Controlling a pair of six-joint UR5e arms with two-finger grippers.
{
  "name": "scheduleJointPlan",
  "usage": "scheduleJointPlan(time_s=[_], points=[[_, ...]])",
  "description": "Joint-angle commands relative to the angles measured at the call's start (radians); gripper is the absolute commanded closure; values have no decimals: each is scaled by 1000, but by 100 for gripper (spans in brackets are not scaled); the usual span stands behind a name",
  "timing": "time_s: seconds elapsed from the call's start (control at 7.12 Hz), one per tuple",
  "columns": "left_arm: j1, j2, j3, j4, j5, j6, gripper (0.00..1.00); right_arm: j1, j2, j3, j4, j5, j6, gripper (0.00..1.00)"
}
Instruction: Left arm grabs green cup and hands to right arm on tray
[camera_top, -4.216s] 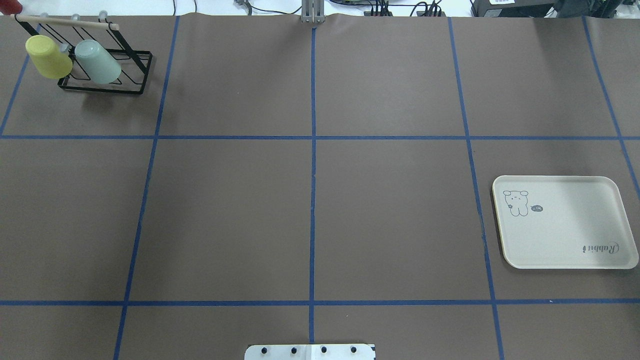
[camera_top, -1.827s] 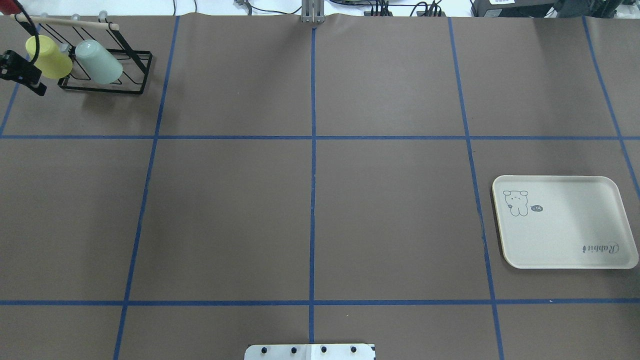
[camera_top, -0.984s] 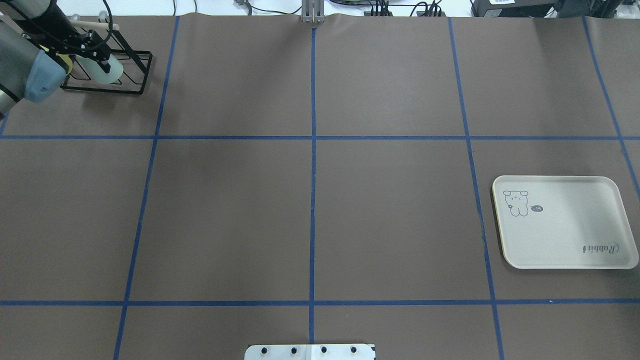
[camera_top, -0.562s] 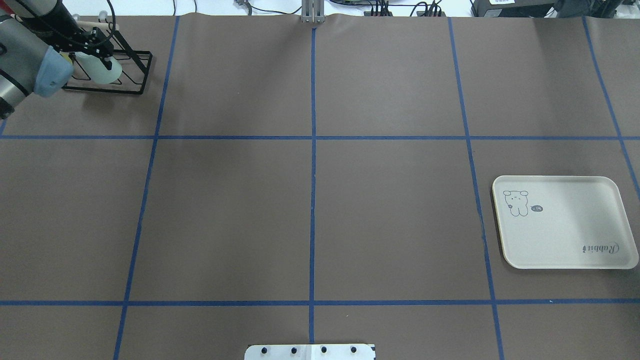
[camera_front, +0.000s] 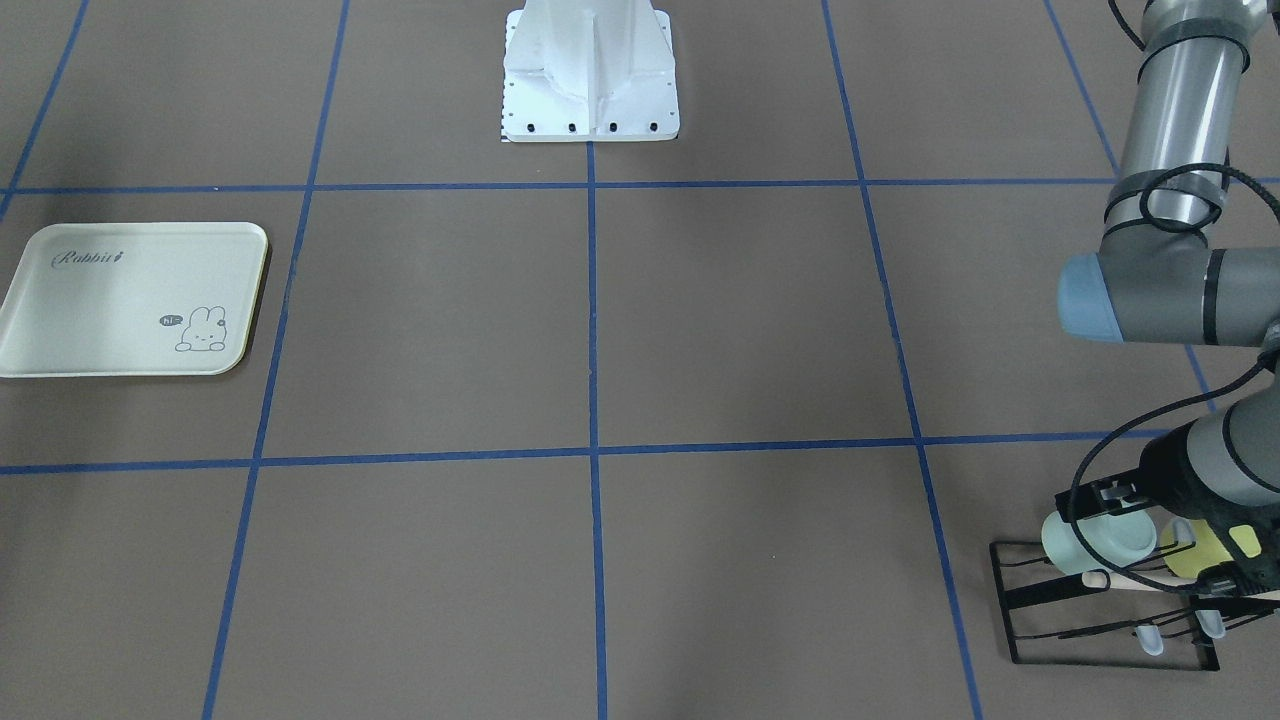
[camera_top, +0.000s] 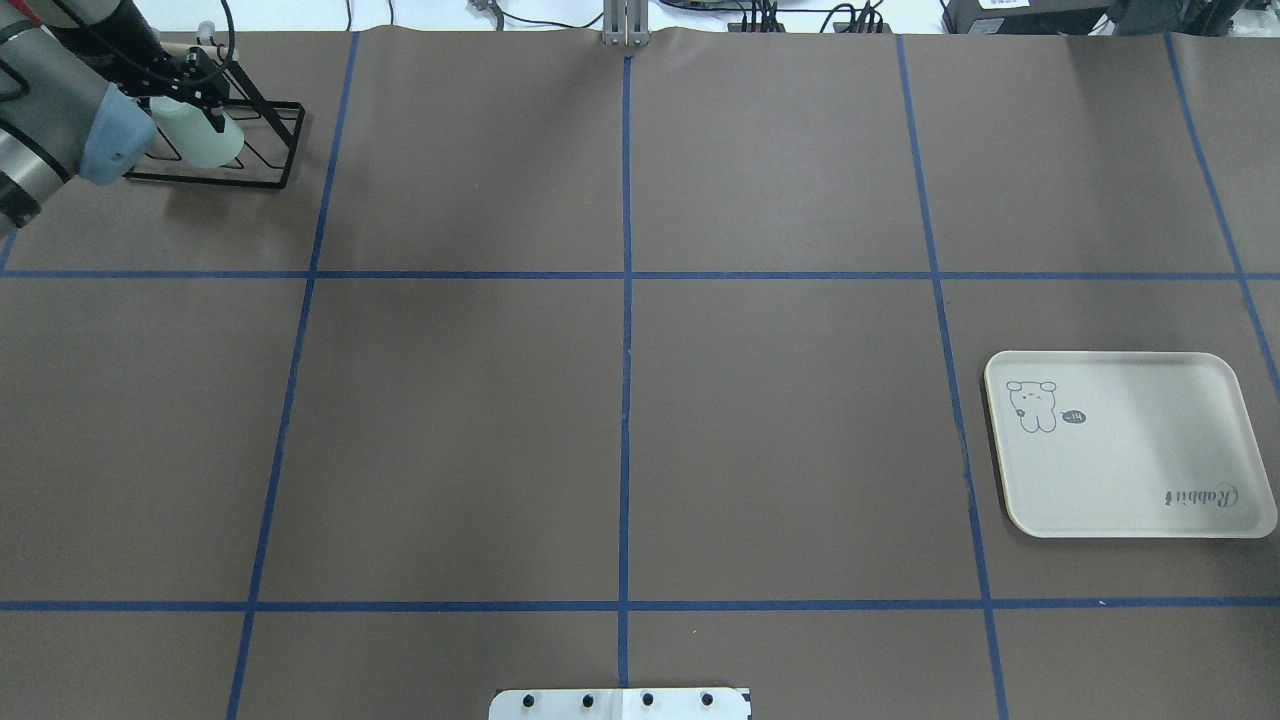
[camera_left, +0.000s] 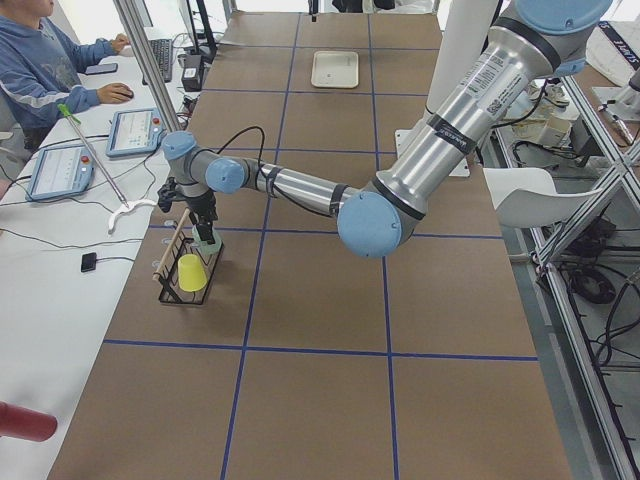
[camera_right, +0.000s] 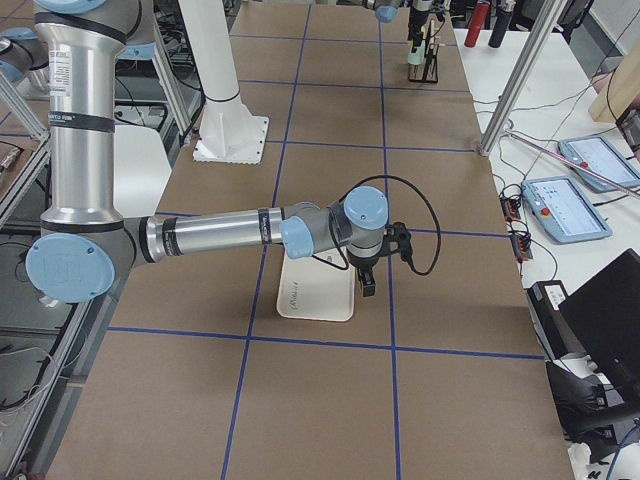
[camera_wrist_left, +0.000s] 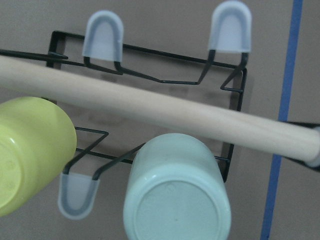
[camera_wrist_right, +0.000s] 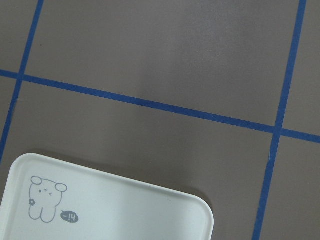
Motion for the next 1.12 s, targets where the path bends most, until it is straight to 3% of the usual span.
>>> scheduleJointPlan(time_s=[0.0, 0.7, 0.98], points=[[0, -10, 14, -4, 0, -2, 2, 0, -1, 0, 0, -1, -4, 1], [-5, -48, 83, -32, 2, -11, 3, 0, -1, 5, 0, 0, -1, 1], [-11, -48, 93, -47, 2, -11, 10, 0, -1, 6, 2, 0, -1, 1]])
